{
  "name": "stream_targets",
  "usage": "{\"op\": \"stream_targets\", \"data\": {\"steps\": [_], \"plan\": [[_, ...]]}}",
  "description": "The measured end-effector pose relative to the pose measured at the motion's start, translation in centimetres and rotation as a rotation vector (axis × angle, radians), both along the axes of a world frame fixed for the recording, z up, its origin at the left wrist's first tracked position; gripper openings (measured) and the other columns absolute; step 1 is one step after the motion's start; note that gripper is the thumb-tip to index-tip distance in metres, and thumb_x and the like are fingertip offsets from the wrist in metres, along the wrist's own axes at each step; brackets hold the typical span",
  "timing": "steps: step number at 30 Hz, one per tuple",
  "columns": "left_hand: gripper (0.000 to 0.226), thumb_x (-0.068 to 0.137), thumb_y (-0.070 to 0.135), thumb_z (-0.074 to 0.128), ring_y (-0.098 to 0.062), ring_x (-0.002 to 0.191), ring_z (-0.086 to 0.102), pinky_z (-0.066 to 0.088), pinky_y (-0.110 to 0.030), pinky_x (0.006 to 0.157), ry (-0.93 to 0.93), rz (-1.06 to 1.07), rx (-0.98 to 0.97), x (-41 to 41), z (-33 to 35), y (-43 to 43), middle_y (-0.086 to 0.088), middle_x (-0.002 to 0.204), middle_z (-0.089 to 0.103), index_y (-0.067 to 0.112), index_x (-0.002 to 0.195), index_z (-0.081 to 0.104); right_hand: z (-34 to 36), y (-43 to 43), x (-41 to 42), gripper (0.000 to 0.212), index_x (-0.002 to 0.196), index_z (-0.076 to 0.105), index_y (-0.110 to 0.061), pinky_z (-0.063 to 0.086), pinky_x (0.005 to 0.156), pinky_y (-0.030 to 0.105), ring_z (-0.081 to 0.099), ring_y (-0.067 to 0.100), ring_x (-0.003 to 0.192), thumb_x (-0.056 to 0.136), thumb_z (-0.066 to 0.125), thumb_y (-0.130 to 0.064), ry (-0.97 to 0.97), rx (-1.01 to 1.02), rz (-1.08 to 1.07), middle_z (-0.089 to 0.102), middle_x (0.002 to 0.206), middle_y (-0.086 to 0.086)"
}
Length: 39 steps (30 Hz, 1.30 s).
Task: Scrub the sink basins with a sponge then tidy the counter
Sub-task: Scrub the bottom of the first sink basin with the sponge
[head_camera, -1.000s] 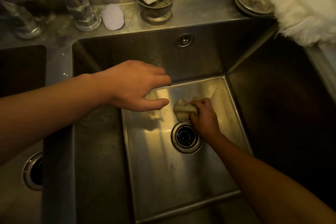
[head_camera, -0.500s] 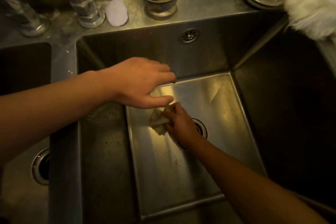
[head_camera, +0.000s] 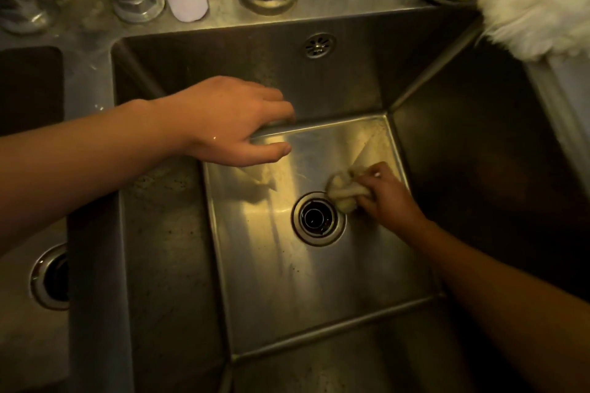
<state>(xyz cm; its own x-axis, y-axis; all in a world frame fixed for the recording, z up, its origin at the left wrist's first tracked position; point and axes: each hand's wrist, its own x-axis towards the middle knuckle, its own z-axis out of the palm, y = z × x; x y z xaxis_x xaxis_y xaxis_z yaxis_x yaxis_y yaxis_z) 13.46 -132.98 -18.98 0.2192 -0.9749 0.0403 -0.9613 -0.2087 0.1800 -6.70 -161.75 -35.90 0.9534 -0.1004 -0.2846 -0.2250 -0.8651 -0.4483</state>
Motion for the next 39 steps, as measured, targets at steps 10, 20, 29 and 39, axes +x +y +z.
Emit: {"op": "stream_targets", "data": {"steps": [10,20,29,39], "plan": [[0.056,0.090,0.068,0.032,-0.029,0.092,0.062,0.052,-0.041,0.077,0.024,0.021,0.008,-0.2,0.4,0.0,-0.002,0.104,0.059,0.024,0.118,0.052,-1.5,-0.8,-7.3,0.056,0.132,0.058,-0.017,0.048,0.095,0.040,0.058,0.036,0.110,0.081,0.078,-0.023,0.099,-0.026,-0.385,0.040,0.130,0.012],[0.059,0.089,0.069,0.030,-0.028,0.096,0.062,0.052,-0.043,0.080,0.040,0.048,0.005,-0.1,0.3,0.0,-0.002,0.110,0.060,0.025,0.122,0.051,-2.1,2.7,-6.6,0.048,0.124,0.058,-0.022,0.051,0.083,0.035,0.059,0.027,0.099,0.079,0.075,-0.026,0.089,-0.011,-0.180,0.042,0.124,0.004],[0.063,0.088,0.071,0.029,-0.027,0.100,0.063,0.053,-0.043,0.080,0.024,0.043,-0.033,0.1,0.0,-0.2,0.000,0.117,0.061,0.027,0.128,0.052,-2.7,0.0,4.2,0.055,0.142,0.048,-0.020,0.048,0.097,0.045,0.058,0.041,0.108,0.090,0.067,-0.023,-0.112,-0.110,-0.649,0.042,0.136,0.015],[0.065,0.088,0.070,0.029,-0.027,0.107,0.061,0.052,-0.041,0.083,0.025,0.072,0.015,0.2,0.4,-0.2,-0.001,0.124,0.060,0.025,0.130,0.050,-3.3,6.5,7.7,0.046,0.132,0.059,-0.019,0.047,0.091,0.035,0.059,0.031,0.102,0.086,0.067,-0.020,-0.178,0.040,-0.349,0.046,0.127,0.011]]}}
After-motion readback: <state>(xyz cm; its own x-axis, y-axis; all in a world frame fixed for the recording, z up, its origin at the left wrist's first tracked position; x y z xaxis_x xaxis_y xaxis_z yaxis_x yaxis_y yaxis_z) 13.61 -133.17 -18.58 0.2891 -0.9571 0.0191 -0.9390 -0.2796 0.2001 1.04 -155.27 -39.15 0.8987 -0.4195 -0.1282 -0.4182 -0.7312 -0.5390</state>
